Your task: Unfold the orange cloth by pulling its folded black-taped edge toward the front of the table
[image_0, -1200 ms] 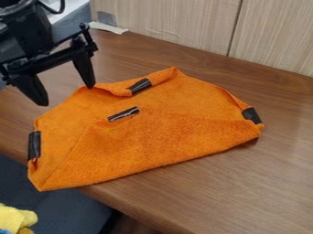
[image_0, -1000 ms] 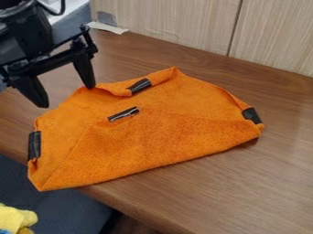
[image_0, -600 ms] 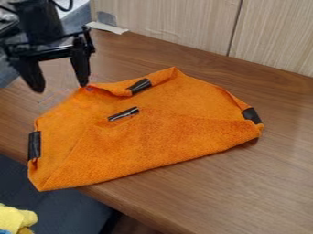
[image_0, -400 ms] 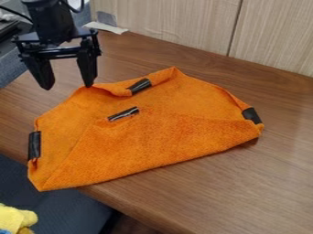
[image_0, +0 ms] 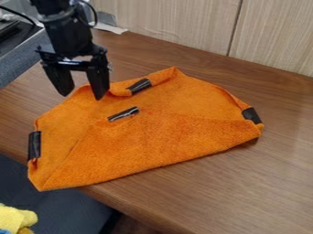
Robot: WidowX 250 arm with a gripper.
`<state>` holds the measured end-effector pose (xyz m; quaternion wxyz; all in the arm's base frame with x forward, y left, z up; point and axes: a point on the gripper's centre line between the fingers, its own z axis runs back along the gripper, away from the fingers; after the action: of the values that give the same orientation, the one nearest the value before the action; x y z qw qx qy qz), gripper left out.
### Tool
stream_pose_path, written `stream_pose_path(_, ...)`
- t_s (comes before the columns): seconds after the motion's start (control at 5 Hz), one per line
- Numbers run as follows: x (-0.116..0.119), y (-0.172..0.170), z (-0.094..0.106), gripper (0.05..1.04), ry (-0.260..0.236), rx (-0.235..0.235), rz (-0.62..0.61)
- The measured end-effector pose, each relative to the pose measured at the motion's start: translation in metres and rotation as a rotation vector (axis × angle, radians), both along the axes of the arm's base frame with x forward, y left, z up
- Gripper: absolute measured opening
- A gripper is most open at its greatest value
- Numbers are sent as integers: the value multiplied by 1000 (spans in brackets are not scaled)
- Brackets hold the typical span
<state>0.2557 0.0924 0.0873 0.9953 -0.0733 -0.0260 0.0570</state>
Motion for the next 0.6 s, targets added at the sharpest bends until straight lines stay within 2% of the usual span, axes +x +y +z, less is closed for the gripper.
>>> stream_pose_path(0.4,12,-20,-37,1001,55,-159,-176)
stream_pose_path(0.6,18,-31,-45,1001,74,-205,-253)
